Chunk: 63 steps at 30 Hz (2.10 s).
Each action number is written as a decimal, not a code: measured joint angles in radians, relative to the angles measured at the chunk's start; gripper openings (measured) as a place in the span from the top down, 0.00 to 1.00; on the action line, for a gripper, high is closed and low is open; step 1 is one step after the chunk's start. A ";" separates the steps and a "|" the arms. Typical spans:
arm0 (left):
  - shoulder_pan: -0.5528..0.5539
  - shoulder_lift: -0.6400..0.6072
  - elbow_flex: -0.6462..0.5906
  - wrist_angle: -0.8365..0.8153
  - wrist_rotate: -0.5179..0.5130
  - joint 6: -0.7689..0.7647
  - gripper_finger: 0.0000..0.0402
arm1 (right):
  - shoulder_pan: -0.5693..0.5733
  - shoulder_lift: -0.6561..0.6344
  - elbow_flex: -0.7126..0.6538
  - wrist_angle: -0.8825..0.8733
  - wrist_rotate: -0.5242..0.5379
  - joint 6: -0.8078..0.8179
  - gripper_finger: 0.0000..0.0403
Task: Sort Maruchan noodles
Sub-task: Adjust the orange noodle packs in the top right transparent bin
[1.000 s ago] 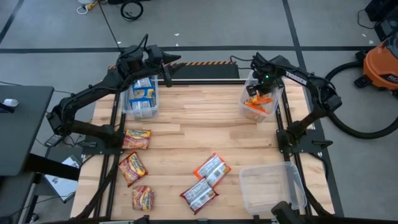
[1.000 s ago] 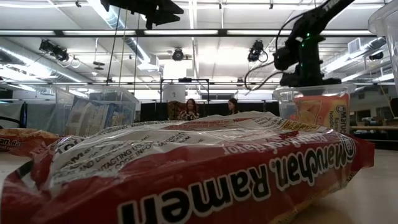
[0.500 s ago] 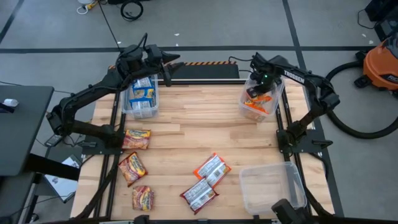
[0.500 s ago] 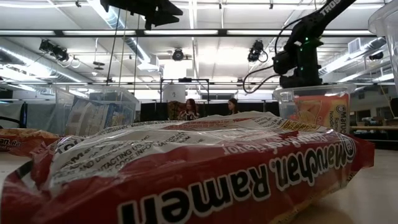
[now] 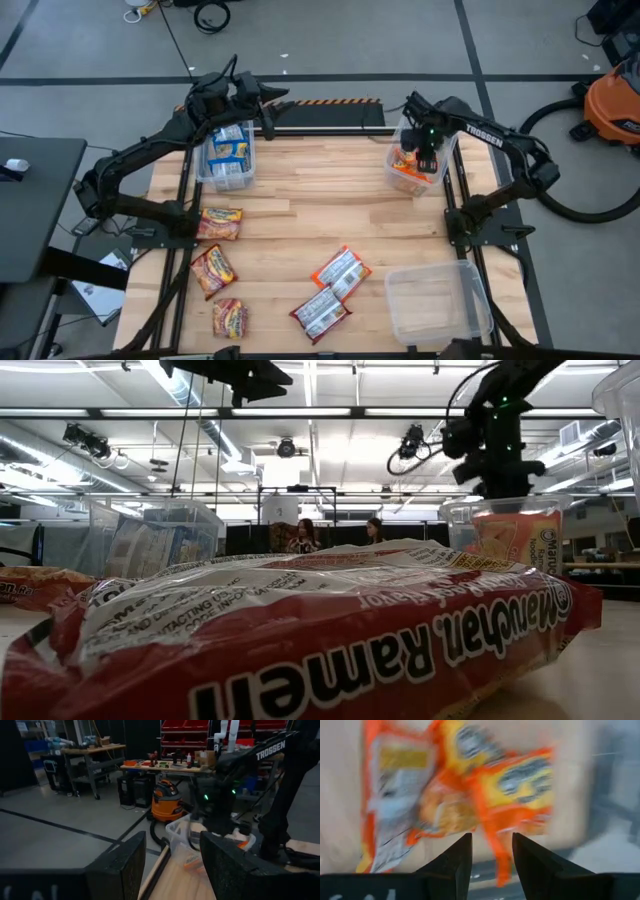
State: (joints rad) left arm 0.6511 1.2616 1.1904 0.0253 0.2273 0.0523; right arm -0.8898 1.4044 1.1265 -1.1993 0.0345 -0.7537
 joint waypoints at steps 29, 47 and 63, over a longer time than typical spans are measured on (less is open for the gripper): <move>0.009 -0.034 0.000 -0.103 -0.070 0.102 0.52 | 0.095 -0.047 -0.193 0.239 0.184 0.047 0.83; 0.027 -0.046 0.000 -0.098 -0.070 0.098 0.52 | 0.030 -0.049 -0.052 0.138 0.030 0.224 0.98; 0.048 -0.053 0.000 -0.104 -0.070 0.100 0.52 | 0.054 -0.049 0.017 0.043 -0.214 0.451 0.68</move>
State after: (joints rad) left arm 0.6994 1.2087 1.1908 -0.0788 0.1575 0.1523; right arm -0.8356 1.3552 1.1438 -1.1565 -0.1800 -0.3028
